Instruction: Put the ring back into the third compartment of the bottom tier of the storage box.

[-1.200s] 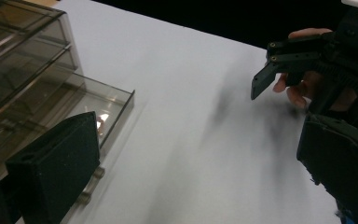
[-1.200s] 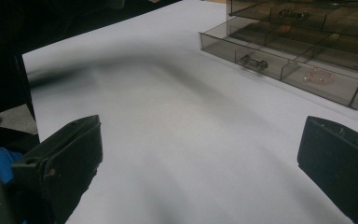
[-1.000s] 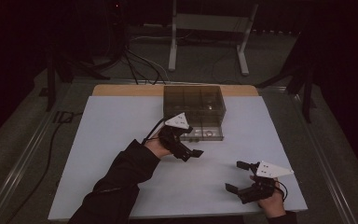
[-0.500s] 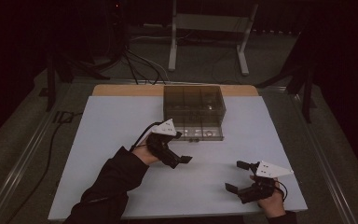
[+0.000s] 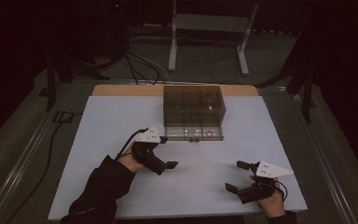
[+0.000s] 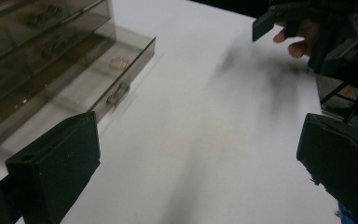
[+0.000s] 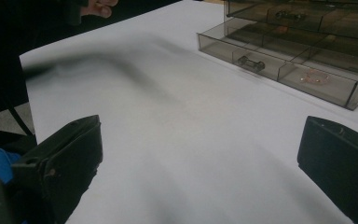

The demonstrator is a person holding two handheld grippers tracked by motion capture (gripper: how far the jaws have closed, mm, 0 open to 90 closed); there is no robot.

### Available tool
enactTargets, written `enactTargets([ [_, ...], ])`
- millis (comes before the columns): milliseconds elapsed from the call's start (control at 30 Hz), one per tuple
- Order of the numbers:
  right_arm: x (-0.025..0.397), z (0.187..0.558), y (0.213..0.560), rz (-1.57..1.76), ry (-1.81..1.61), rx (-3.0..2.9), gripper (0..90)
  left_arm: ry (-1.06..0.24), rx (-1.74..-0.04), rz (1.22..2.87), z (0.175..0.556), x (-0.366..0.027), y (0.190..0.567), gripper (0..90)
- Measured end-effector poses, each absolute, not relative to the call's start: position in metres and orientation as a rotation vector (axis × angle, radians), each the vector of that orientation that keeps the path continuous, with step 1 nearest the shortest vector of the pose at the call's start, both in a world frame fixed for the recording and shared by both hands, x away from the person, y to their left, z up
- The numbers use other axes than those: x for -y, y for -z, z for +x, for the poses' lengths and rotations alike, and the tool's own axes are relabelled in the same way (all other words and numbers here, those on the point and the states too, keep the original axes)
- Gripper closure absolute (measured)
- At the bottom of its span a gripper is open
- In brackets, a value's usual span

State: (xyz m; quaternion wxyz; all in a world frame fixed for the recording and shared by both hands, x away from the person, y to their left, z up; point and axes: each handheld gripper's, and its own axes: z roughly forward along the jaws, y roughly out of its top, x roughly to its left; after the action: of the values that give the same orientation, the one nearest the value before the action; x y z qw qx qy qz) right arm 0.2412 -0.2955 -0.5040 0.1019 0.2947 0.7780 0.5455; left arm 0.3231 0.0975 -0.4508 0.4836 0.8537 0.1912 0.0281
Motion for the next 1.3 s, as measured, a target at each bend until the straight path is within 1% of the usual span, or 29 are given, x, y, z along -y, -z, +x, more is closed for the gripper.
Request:
enactTargets([
  [567,0.295,0.242,0.505,0.876,-1.604,-2.297,0.0,-0.093,-0.586,2.031,0.298,-0.151,0.485,0.5],
  [900,0.295,0.242,0.504,0.875,-1.603,-2.298,0.0,-0.132,-0.659,2.008,0.282,-0.178,0.496,0.5],
  [1300,0.295,0.242,0.505,0.871,-1.601,-2.3,0.0,-0.139,-0.741,1.97,0.257,-0.212,0.51,0.5],
])
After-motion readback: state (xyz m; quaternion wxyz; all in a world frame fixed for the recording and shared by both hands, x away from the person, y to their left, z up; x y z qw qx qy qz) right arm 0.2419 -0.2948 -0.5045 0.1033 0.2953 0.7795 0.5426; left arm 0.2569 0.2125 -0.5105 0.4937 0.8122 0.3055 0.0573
